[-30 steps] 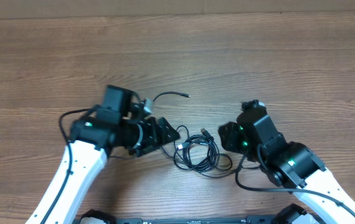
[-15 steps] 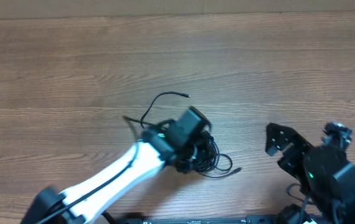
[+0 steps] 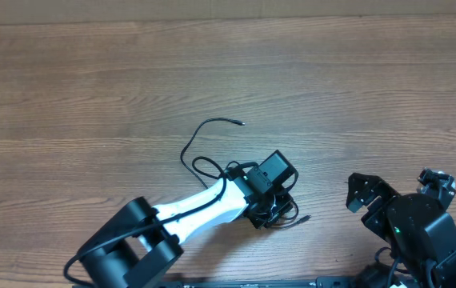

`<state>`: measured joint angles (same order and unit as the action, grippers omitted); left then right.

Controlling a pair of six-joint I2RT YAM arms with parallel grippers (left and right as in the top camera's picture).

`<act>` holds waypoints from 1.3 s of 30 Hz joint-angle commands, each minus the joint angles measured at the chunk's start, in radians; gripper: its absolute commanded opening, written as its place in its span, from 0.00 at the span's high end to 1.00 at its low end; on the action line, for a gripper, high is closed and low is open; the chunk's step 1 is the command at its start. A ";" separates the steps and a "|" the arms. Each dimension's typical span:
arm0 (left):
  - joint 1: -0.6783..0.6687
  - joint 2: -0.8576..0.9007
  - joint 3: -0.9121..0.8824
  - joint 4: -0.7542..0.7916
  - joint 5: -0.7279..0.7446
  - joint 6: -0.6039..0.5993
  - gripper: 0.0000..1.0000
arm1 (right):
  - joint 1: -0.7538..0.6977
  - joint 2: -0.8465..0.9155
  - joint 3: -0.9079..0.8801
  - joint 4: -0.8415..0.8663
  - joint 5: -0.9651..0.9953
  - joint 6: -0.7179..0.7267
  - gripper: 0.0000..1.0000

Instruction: Untangle cables

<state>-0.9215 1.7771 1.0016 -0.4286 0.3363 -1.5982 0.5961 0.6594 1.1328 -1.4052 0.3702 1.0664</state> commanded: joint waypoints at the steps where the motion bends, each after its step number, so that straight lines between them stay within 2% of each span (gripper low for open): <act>1: -0.005 0.049 -0.003 -0.001 -0.003 -0.022 0.69 | -0.003 -0.003 0.001 -0.001 0.011 0.004 0.00; 4: -0.005 0.076 -0.003 -0.001 -0.008 -0.021 0.77 | -0.003 -0.003 0.001 0.000 0.011 0.003 0.00; 6: -0.005 0.084 -0.003 -0.001 -0.036 -0.021 0.96 | -0.003 -0.003 0.001 0.000 0.011 0.003 0.00; 8: -0.003 0.085 -0.002 0.008 -0.056 0.016 0.96 | -0.003 -0.003 0.001 0.000 0.010 0.003 0.00; 14: 0.076 -0.017 0.046 0.040 -0.002 0.418 0.96 | -0.003 -0.003 0.000 -0.042 -0.037 0.004 0.02; 15: 0.092 -0.054 0.060 0.038 0.005 0.504 0.96 | -0.003 -0.003 -0.001 -0.045 -0.043 0.003 0.00; 20: 0.162 -0.286 0.114 0.026 0.089 0.961 0.96 | -0.003 -0.003 -0.001 -0.022 -0.109 0.003 0.00; 23: 0.198 -0.431 0.117 -0.020 0.133 1.114 0.96 | -0.003 -0.003 -0.004 0.016 -0.168 0.002 0.00; 27: 0.231 -0.603 0.117 -0.140 0.126 1.228 0.96 | -0.003 0.000 -0.034 0.140 -0.269 -0.070 0.00; 32: 0.275 -0.758 0.117 -0.214 0.051 1.236 0.96 | -0.002 0.023 -0.098 0.319 -0.427 -0.168 0.00; 37: 0.304 -0.845 0.117 -0.278 0.045 1.291 0.96 | -0.001 0.069 -0.116 0.426 -0.512 -0.347 0.00; 39: 0.306 -0.851 0.117 -0.321 0.046 1.301 0.96 | -0.001 0.090 -0.116 0.467 -0.562 -0.437 0.06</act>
<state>-0.6220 0.9447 1.1133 -0.7258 0.3939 -0.3702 0.5961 0.7334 1.0187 -0.9768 -0.0799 0.8093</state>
